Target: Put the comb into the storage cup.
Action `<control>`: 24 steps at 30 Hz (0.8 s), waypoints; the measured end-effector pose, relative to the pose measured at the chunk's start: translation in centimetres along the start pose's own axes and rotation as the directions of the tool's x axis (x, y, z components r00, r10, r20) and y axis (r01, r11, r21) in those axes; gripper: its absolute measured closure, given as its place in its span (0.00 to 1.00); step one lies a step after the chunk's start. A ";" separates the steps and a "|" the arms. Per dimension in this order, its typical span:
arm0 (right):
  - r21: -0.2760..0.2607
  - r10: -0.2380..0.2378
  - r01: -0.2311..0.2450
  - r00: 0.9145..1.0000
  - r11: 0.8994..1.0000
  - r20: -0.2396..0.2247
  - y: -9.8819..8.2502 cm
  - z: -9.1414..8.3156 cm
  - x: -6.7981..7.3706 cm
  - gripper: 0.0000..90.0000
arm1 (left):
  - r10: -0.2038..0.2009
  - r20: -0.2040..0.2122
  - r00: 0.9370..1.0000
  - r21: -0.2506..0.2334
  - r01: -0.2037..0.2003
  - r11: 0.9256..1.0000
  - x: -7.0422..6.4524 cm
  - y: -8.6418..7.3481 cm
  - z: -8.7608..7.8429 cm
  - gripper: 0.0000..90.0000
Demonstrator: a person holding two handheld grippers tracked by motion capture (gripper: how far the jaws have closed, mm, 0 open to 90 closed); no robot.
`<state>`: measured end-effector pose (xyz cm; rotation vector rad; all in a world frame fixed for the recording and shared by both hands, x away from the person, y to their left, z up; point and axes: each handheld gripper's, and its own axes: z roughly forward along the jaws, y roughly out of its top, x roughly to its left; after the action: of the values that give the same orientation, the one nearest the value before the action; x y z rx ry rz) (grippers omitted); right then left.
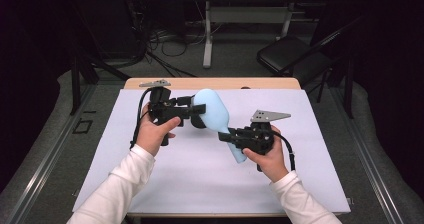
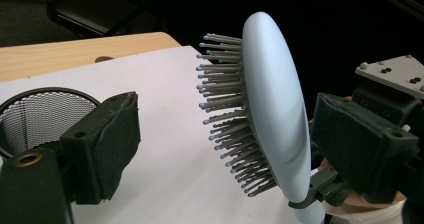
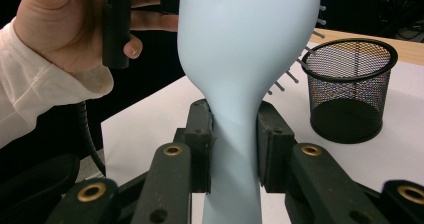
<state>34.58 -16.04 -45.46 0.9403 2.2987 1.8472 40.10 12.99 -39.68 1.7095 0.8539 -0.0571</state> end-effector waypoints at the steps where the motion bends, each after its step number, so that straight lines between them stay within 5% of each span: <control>1: -0.001 -0.002 0.002 1.000 1.000 -0.001 0.0 0.0 0.0 0.79 | -0.005 0.004 1.000 0.001 0.005 1.000 0.0 0.0 0.1 0.16; 24: 0.004 -0.009 0.009 1.000 1.000 -0.011 -0.1 0.2 0.2 0.79 | -0.043 0.068 0.997 0.074 0.038 0.996 -0.4 0.0 2.3 0.18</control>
<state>34.46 -15.75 -45.58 0.9213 2.3105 1.8500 40.68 10.76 -40.27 1.7482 0.8440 -0.1762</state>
